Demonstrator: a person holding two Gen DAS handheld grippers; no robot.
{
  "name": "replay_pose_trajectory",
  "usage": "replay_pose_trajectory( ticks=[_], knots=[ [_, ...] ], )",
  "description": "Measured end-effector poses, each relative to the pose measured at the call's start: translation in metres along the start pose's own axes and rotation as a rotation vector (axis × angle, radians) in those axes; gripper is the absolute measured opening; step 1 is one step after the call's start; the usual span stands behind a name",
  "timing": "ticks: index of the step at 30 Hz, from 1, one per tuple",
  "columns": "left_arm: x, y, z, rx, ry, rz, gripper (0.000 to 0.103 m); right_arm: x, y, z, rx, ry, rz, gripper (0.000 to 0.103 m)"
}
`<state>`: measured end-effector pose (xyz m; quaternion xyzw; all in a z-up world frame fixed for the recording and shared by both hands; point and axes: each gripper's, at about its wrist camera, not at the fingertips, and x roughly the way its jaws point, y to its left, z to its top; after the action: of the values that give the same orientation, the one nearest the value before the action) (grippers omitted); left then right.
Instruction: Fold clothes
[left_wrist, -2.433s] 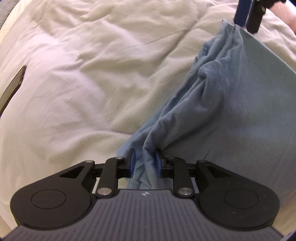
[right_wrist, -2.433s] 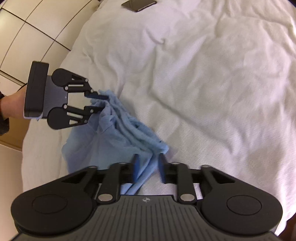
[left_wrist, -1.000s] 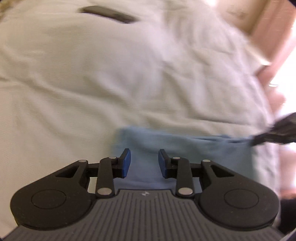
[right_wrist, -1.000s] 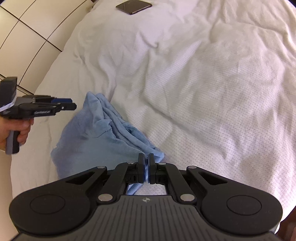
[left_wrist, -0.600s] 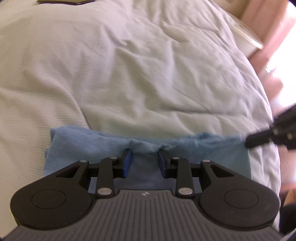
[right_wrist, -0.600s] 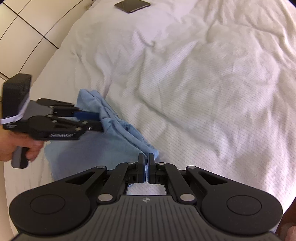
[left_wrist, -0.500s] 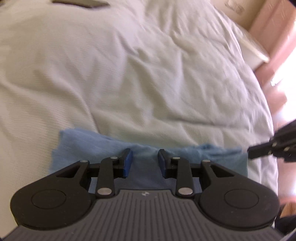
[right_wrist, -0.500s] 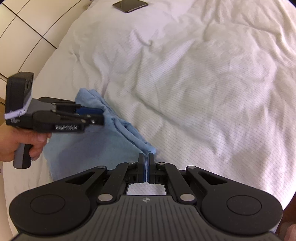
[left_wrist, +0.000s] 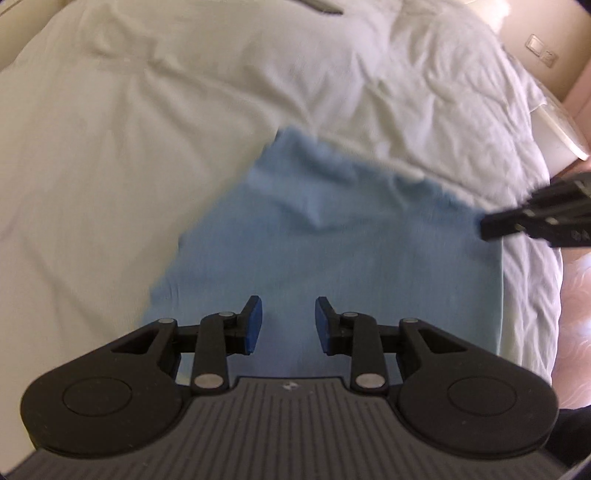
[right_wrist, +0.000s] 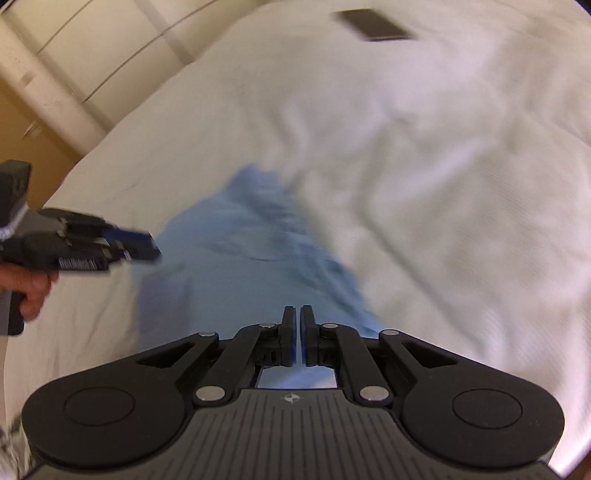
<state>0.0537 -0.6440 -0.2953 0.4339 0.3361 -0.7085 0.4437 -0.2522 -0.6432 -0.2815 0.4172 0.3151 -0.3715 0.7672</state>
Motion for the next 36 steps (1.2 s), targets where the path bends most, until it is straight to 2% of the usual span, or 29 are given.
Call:
replay_pose_trajectory(
  ticks=[3,6,9,11,13,14,17,19,22,27,29,31,34,35,36],
  knots=[
    [0.011,0.004,-0.008,-0.022,0.005,0.023,0.026,0.034,0.020,0.016,-0.130,0.029,0.045,0.009],
    [0.015,0.019,-0.012,-0.032,0.011,0.066,0.026,0.063,0.018,0.030,-0.209,0.061,0.030,0.008],
    [0.013,0.039,-0.018,-0.061,0.015,0.108,0.028,0.077,-0.001,0.043,-0.256,0.079,-0.010,0.000],
    [0.011,0.053,-0.022,-0.081,0.017,0.136,0.028,0.077,-0.019,0.049,-0.260,0.071,-0.030,0.000],
    [0.010,0.066,-0.026,-0.101,0.019,0.164,0.029,0.074,-0.033,0.052,-0.254,0.061,-0.099,0.010],
    [0.009,0.073,-0.028,-0.111,0.021,0.177,0.031,0.072,-0.040,0.053,-0.239,0.060,-0.133,0.011],
    [0.005,0.086,-0.033,-0.136,0.017,0.208,0.026,0.051,-0.053,0.054,-0.163,0.018,-0.163,0.011],
    [-0.006,0.069,-0.035,-0.131,-0.011,0.181,0.026,0.035,-0.046,0.049,-0.164,-0.003,-0.149,0.011],
    [-0.014,0.032,-0.039,-0.118,-0.040,0.109,0.026,0.020,-0.021,0.035,-0.190,-0.003,-0.078,0.011],
    [0.016,-0.028,-0.054,-0.090,0.008,-0.015,0.026,0.043,0.017,0.016,-0.273,0.064,0.020,0.013],
    [0.026,-0.039,-0.059,-0.072,0.017,-0.019,0.026,0.057,0.014,0.015,-0.266,0.100,0.019,0.013],
    [0.026,-0.033,-0.062,-0.104,0.014,-0.019,0.027,0.061,0.001,0.017,-0.257,0.101,-0.020,0.013],
    [0.009,-0.029,-0.066,-0.117,0.004,0.020,0.026,0.059,-0.016,0.022,-0.251,0.096,-0.074,0.004],
    [-0.001,-0.030,-0.068,-0.116,-0.004,0.024,0.026,0.054,-0.019,0.024,-0.256,0.092,-0.084,0.007],
    [-0.010,-0.032,-0.071,-0.113,-0.013,0.025,0.026,0.047,-0.019,0.024,-0.268,0.085,-0.104,0.015]
  ],
)
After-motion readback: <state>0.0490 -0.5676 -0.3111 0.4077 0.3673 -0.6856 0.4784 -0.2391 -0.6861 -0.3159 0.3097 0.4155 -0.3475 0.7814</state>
